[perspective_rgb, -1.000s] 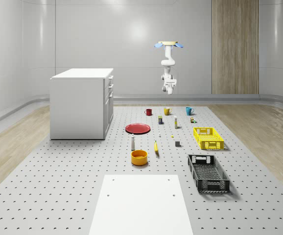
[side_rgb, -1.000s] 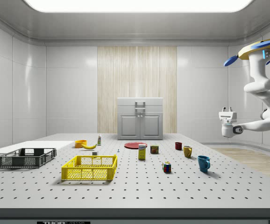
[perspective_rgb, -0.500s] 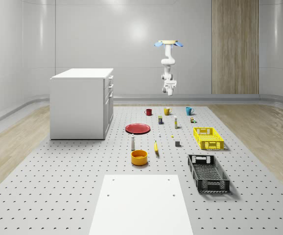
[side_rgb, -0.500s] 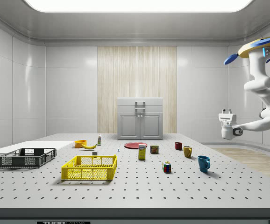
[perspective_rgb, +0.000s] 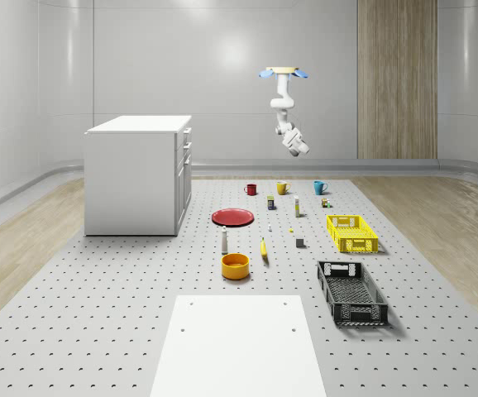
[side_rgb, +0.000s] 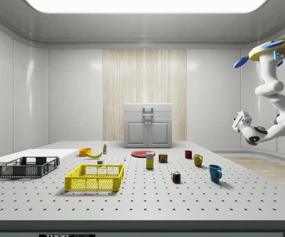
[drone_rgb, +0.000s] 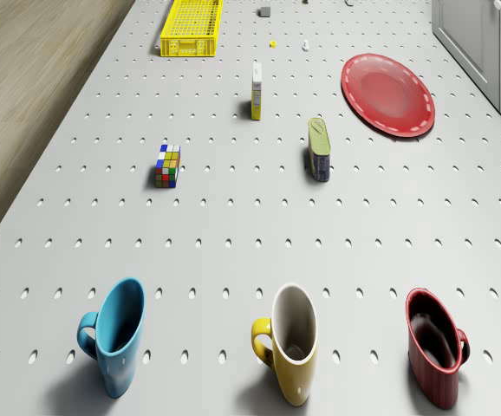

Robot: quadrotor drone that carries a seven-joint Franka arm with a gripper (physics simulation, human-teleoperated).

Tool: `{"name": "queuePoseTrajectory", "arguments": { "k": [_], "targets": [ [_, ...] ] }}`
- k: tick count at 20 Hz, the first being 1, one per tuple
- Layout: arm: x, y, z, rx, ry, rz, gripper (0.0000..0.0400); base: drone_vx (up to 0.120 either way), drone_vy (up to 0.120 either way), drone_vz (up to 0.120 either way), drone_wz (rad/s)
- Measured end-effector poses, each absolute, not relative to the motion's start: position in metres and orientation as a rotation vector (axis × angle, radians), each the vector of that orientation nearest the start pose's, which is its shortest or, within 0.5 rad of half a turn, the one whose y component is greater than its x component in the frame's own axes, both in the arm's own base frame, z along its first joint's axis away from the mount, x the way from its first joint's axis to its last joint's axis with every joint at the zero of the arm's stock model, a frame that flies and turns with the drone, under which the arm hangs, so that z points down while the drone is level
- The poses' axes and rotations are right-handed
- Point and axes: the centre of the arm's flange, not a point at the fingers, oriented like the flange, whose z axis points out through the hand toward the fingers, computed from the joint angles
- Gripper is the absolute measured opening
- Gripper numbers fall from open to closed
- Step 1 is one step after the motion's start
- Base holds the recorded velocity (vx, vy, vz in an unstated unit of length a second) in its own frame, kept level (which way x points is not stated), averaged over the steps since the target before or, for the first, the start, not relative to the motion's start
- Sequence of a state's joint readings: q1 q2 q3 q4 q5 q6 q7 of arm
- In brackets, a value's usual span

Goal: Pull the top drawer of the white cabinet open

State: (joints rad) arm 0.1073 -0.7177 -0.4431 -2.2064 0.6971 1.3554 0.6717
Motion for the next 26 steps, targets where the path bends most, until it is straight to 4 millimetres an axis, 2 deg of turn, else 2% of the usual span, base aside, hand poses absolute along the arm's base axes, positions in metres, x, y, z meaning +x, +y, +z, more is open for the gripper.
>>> {"name": "queuePoseTrajectory", "arguments": {
  "k": [4, 9, 17, 21, 26],
  "targets": [
    [0.306, -0.095, 0.619, -1.751, 0.723, 0.536, 0.0309, 0.12, -0.12, 0.12, 0.0],
    [0.306, -0.099, 0.603, -1.593, 0.656, 0.583, 0.0306, 0.12, -0.12, 0.12, 0.0],
    [0.307, -0.099, 0.594, -1.51, 0.622, 0.605, 0.0305, 0.12, -0.12, 0.095, 0.0],
    [0.307, -0.1, 0.593, -1.497, 0.616, 0.609, 0.0305, 0.12, -0.12, 0.0, 0.0],
    [0.307, -0.1, 0.592, -1.489, 0.613, 0.611, 0.0305, 0.12, -0.12, 0.072, 0.0]
  ]
}}
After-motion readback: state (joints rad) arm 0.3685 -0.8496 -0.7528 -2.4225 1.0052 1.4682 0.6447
